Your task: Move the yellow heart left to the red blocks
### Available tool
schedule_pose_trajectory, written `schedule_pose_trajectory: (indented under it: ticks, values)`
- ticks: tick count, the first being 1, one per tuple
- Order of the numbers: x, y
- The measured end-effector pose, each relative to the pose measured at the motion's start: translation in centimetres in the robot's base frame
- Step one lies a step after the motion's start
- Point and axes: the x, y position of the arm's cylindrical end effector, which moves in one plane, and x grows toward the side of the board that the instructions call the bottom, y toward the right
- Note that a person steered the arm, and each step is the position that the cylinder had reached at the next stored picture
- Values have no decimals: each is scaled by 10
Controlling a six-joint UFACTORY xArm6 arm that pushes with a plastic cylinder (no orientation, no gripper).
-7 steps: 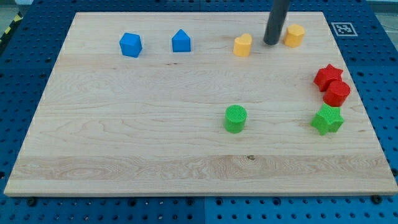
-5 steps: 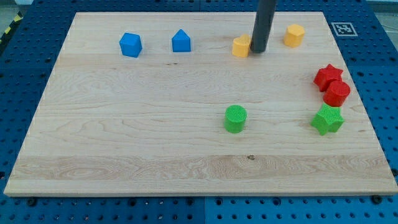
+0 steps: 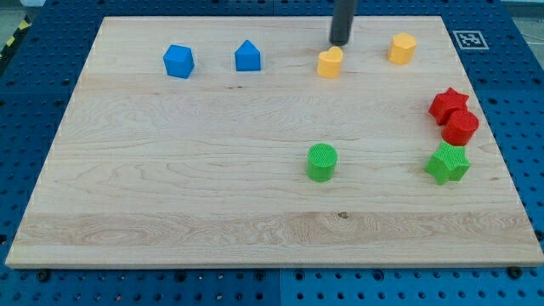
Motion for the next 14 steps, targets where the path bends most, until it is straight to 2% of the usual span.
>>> schedule_pose_trajectory:
  ticks: [2,3,4,6,8,9,10,11,12,14]
  values:
    - [90,-6]
    - [110,-4]
    - [104,0]
    - [115,60]
    - [104,24]
    - [112,25]
    - [143,53]
    - [158,80]
    - [160,82]
    - [160,5]
